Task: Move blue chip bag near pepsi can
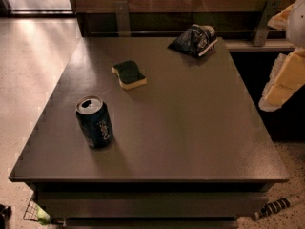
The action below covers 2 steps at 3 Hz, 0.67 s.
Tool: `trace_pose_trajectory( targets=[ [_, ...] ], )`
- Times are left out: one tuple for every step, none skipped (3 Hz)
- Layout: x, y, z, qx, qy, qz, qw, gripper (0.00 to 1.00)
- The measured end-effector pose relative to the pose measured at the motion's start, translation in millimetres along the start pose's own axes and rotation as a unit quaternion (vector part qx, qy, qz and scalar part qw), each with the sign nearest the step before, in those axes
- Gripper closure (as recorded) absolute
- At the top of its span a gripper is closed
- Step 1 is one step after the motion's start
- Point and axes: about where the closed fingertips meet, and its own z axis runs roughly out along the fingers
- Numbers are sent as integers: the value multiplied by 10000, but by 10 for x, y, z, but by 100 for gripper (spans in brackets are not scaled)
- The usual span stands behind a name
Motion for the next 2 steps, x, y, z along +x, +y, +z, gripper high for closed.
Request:
trace_pose_trajectory(
  targets=[
    [-111, -780, 117, 591, -894, 632, 9922, 0],
    [-398, -1545, 274, 1080, -1941, 1067, 9692, 0]
  ],
)
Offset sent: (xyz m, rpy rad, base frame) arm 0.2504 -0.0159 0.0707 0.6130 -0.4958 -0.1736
